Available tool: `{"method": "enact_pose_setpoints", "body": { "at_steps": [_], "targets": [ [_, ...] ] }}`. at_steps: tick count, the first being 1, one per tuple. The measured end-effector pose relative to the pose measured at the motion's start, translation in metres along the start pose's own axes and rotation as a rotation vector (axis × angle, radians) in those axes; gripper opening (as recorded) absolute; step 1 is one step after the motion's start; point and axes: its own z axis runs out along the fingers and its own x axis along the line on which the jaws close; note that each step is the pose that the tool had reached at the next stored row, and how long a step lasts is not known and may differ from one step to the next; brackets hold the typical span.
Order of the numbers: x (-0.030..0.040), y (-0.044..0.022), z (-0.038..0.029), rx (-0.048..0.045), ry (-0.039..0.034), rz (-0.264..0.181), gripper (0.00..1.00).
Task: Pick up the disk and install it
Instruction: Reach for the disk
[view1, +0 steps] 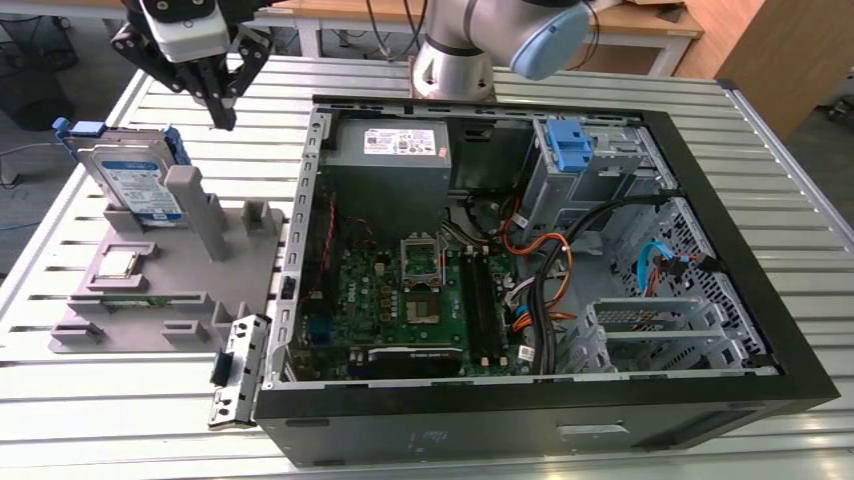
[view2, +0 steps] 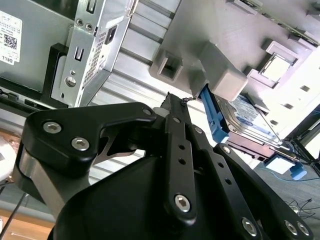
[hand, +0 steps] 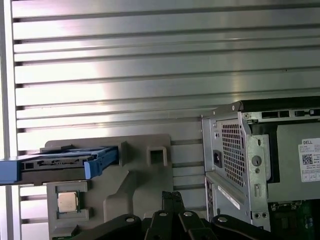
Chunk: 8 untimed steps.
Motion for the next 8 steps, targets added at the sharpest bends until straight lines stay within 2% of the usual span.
{"method": "enact_pose_setpoints", "body": {
  "at_steps": [8],
  "targets": [
    [0.0094,0.0032,0.0022,0.0000,-0.0001,0.002,0.10]
  ]
}}
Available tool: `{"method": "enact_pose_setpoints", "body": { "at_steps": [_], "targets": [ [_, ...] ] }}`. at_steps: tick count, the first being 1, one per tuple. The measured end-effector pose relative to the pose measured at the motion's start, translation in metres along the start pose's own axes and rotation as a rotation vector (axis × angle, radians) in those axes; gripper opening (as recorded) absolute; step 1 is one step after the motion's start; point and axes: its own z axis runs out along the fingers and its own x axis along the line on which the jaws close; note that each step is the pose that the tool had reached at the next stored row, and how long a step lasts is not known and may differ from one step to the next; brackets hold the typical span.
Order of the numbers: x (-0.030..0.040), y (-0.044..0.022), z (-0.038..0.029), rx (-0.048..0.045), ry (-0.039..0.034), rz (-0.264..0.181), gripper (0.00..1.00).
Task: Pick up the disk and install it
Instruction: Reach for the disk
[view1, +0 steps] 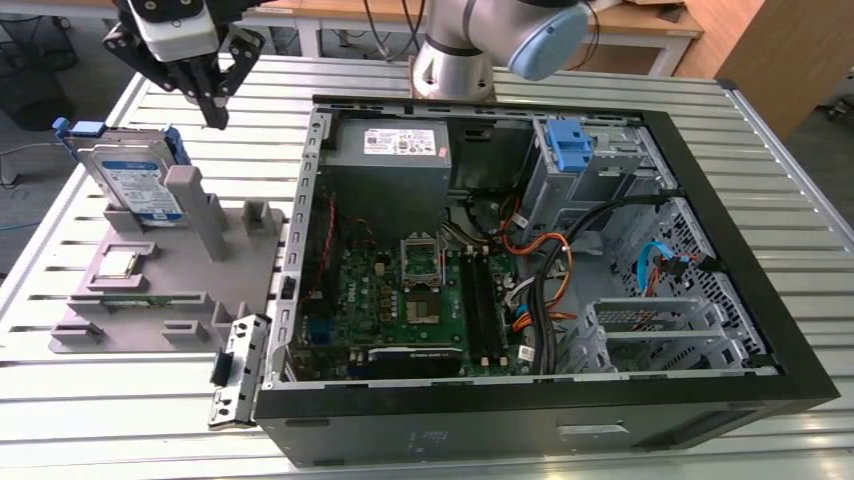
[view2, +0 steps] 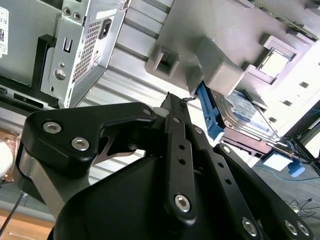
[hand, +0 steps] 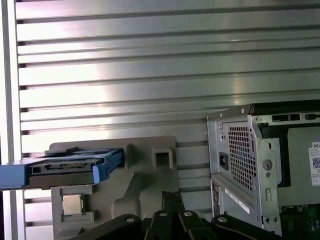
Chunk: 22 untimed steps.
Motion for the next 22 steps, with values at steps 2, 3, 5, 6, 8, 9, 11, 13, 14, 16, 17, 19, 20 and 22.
{"method": "enact_pose_setpoints", "body": {
  "at_steps": [2,3,5,6,8,9,11,13,14,16,17,19,20,22],
  "targets": [
    [0.0024,0.0012,0.0004,0.0001,0.0001,0.000,0.10],
    [0.0036,0.0018,0.0007,0.0001,0.0001,0.001,0.10],
    [0.0059,0.0030,0.0012,0.0001,0.0000,0.001,0.10],
    [0.0071,0.0037,0.0014,0.0001,0.0001,0.001,0.10],
    [0.0095,0.0050,0.0019,0.0001,0.0000,0.002,0.10],
    [0.0107,0.0056,0.0021,0.0001,0.0000,0.002,0.10],
    [0.0132,0.0069,0.0025,0.0000,-0.0002,0.002,0.10],
    [0.0149,0.0076,0.0027,0.0001,-0.0001,0.003,0.10],
    [0.0151,0.0076,0.0027,0.0001,-0.0001,0.003,0.10],
    [0.0151,0.0075,0.0027,0.0001,0.0000,0.003,0.10],
    [0.0151,0.0075,0.0027,0.0001,0.0000,0.003,0.10],
    [0.0152,0.0075,0.0027,0.0001,-0.0001,0.003,0.10],
    [0.0152,0.0076,0.0027,0.0001,0.0002,0.003,0.10],
    [0.0153,0.0075,0.0029,0.0005,0.0058,0.003,0.10]
  ]
}}
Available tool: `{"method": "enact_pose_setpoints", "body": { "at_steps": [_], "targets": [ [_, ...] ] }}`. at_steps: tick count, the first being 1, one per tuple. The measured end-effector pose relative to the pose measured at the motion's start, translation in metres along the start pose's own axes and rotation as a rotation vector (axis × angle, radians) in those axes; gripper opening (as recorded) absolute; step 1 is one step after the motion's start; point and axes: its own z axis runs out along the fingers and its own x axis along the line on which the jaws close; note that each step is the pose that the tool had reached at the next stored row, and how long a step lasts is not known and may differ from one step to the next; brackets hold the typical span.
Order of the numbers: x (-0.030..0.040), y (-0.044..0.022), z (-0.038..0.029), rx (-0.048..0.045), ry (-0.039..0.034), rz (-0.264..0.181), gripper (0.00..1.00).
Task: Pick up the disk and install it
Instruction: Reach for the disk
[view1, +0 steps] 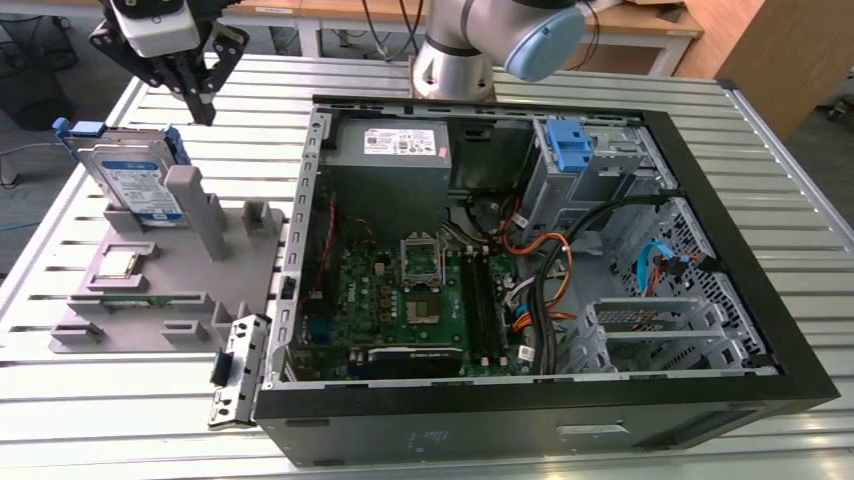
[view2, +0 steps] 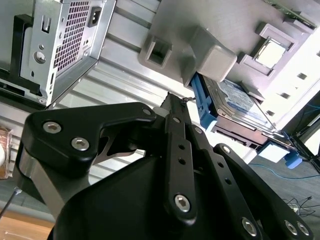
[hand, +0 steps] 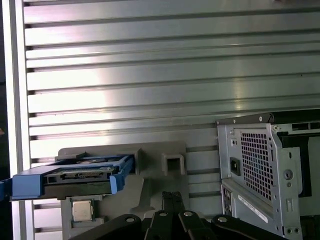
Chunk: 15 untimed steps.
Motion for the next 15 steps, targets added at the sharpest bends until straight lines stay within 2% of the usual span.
{"method": "enact_pose_setpoints", "body": {
  "at_steps": [2,10,15],
  "targets": [
    [0.0000,0.0000,0.0001,0.0008,0.0093,0.000,0.10],
    [-0.0001,0.0000,0.0002,0.0014,0.0135,-0.001,0.10],
    [-0.0001,0.0000,0.0012,0.0009,0.0154,-0.046,0.10]
  ]
}}
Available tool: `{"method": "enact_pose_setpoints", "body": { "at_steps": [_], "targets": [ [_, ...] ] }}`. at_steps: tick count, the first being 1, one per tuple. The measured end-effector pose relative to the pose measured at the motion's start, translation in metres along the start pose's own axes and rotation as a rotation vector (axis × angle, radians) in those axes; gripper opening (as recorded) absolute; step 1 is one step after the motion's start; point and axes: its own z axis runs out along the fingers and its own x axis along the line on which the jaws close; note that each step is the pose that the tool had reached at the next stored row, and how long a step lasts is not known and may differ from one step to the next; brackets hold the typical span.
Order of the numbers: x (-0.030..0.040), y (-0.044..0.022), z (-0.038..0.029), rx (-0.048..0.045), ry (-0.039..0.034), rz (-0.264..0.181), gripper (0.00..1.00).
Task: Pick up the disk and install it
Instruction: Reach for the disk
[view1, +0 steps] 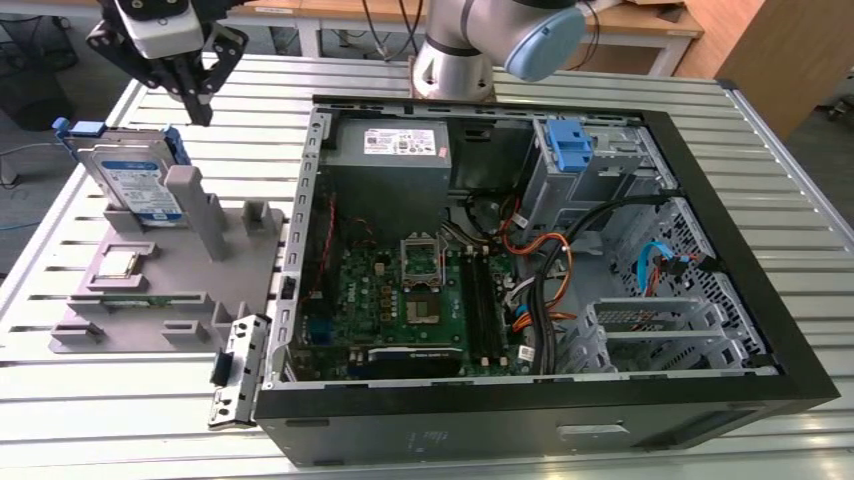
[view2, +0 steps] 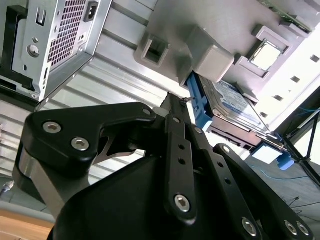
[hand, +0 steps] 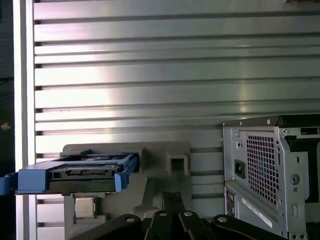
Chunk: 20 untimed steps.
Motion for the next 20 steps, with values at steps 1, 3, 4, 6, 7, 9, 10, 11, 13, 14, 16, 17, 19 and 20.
{"method": "enact_pose_setpoints", "body": {
  "at_steps": [1,3,4,6,7,9,10,11,13,14,16,17,19,20],
  "targets": [
    [0.0000,0.0000,0.0002,0.0000,0.0005,-0.010,0.10],
    [0.0001,-0.0001,0.0003,0.0000,0.0009,-0.018,0.10],
    [0.0001,0.0000,0.0003,0.0000,0.0009,-0.019,0.10],
    [0.0001,0.0000,0.0003,-0.0001,0.0008,-0.019,0.10],
    [0.0001,0.0000,0.0004,-0.0001,0.0012,-0.019,0.10],
    [0.0001,-0.0001,0.0006,-0.0015,0.0039,-0.019,0.10],
    [0.0000,-0.0001,0.0006,-0.0032,0.0058,-0.019,0.10],
    [0.0001,-0.0001,0.0007,-0.0038,0.0067,-0.019,0.10],
    [0.0001,0.0000,0.0007,-0.0037,0.0070,-0.019,0.10],
    [0.0001,0.0000,0.0007,-0.0038,0.0071,-0.019,0.10],
    [0.0001,-0.0001,0.0007,-0.0038,0.0074,-0.019,0.10],
    [0.0001,-0.0001,0.0008,-0.0038,0.0074,-0.019,0.10],
    [0.0021,-0.0002,0.0011,-0.0039,0.0072,-0.019,0.10],
    [0.0040,-0.0003,0.0012,-0.0038,0.0073,-0.019,0.10]
  ]
}}
